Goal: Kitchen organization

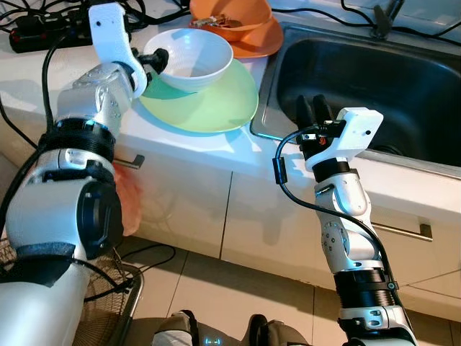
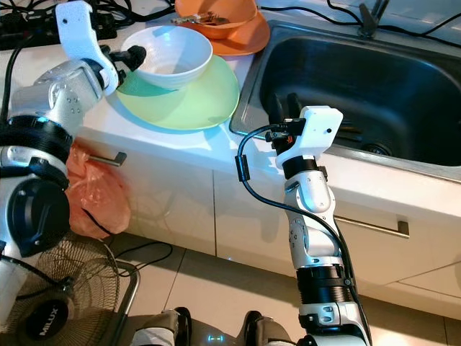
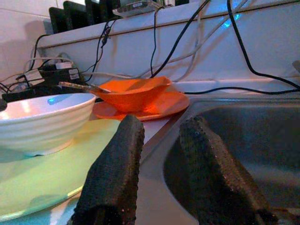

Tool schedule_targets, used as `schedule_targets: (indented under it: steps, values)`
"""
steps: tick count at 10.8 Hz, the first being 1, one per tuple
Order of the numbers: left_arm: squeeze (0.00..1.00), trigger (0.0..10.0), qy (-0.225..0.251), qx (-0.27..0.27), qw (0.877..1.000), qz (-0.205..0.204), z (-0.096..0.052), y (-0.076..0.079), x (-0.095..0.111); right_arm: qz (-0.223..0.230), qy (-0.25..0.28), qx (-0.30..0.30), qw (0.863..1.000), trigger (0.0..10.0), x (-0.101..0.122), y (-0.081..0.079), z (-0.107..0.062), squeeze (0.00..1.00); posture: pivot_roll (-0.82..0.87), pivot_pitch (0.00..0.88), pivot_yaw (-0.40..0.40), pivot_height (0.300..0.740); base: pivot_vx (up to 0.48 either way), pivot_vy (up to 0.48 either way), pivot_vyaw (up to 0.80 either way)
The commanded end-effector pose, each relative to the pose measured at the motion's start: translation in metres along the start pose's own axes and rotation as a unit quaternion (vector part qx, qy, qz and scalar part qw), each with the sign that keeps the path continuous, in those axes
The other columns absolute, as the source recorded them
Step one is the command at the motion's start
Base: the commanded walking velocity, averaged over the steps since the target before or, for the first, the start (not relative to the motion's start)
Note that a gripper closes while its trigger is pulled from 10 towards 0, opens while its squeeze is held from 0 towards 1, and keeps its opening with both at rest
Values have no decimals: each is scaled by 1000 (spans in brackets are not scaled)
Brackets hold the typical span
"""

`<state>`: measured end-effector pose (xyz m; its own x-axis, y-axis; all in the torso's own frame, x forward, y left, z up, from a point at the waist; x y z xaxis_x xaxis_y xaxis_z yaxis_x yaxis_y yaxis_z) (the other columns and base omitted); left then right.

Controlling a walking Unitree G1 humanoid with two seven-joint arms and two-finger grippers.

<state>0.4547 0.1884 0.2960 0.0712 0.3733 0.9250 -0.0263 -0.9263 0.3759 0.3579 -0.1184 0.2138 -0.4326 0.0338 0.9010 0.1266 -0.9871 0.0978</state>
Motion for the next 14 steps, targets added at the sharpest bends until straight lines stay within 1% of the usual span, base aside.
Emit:
schedule_targets:
  steps: [1, 3, 4, 6, 7, 8, 10, 14]
  values:
    - [0, 10000, -3, -2, 1000, 7, 1, 5, 0, 2, 2, -3, 1000, 10000, 1, 2, -1, 0, 127, 177, -16, 740, 0, 0, 0]
    - [0, 10000, -25, -7, 1000, 14, 2, 6, -10, 1, 1, -2, 1000, 10000, 0, 2, -1, 0, 126, 178, -15, 740, 0, 0, 0]
    - [0, 10000, -44, -7, 999, 23, 2, 5, -23, 1, 1, -1, 1000, 10000, 0, 2, -1, 0, 128, 179, -16, 740, 0, 0, 0]
    - [0, 10000, -49, -7, 999, 21, 2, 4, -26, 1, 1, -2, 1000, 10000, 0, 2, -1, 0, 130, 180, -16, 740, 0, 0, 0]
    - [0, 8431, -49, -6, 999, 20, 2, 4, -26, 2, 1, -1, 1000, 10000, 0, 2, -1, 0, 130, 180, -17, 740, 0, 0, 0]
    - [0, 0, -47, -8, 999, 19, 2, 5, -25, 2, 1, 0, 1000, 10000, 0, 2, -1, 0, 130, 179, -16, 740, 0, 0, 0]
    - [0, 0, -40, -12, 999, 10, 2, 7, -22, 2, 1, 0, 1000, 10000, 0, 2, -1, 0, 129, 178, -17, 740, 0, 0, 0]
    - [0, 0, -30, -13, 999, 5, 2, 7, -18, 1, 1, 0, 1000, 10000, 0, 2, -1, 0, 127, 175, -18, 740, 0, 0, 0]
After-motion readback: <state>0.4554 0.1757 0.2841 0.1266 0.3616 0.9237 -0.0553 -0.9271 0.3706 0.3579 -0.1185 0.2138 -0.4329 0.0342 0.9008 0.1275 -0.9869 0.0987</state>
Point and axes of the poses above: a point about 5 cm out from each wrist's last joint towards the gripper, its own z axis pointing out of the wrist towards the gripper, its own x axis along the axis of the wrist's last joint, y = z × x, the point moved 3 cm from there along z, pointing out of the wrist towards the gripper, and after that the axes turned 15 degrees about -z, right-handed, at the moved point
